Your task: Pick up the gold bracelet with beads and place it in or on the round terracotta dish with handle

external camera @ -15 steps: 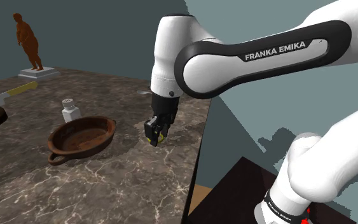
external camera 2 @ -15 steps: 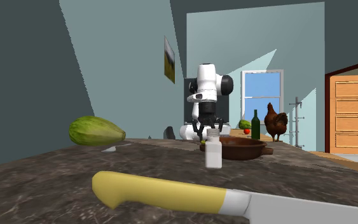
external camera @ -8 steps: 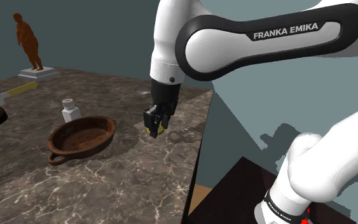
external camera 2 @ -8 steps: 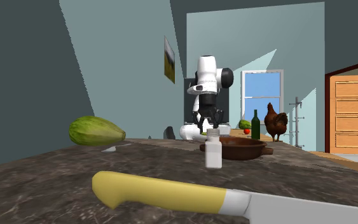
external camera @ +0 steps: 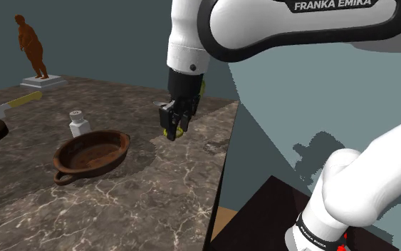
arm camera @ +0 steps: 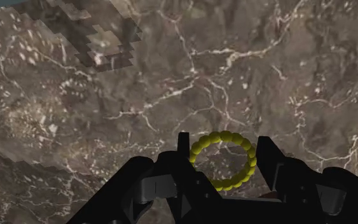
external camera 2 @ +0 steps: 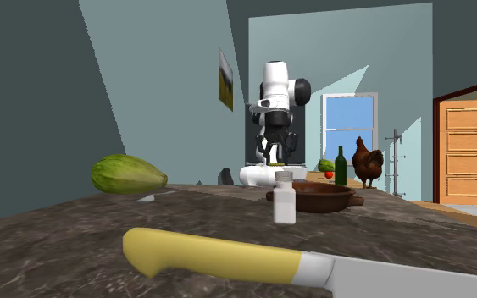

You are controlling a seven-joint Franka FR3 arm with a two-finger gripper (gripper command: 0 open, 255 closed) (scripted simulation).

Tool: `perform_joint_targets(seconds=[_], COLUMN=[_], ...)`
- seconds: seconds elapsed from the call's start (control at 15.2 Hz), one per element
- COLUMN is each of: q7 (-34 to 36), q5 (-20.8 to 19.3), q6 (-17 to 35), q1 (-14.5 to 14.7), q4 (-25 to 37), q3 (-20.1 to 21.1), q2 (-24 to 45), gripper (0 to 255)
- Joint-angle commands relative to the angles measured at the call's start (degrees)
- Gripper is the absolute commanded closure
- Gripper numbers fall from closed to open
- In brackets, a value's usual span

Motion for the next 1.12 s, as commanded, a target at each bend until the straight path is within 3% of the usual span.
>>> perform_joint_targets(seconds=[0.0,0.33,0.79,1.06], q7=[0.0,0.3,8.9,14.5], q5=[-0.1,-0.6,-7.7,-14.7], q6=[-1.6,-5.1,-5.2,-7.7], q1=[-0.1,-0.3,-0.8,1.6], q4=[1.6,5.8,22.5,34.9], q3=[-0.2,-0.5,6.7,9.8], q2=[0.0,0.7,18.2,30.0], gripper=[255,255,255,255])
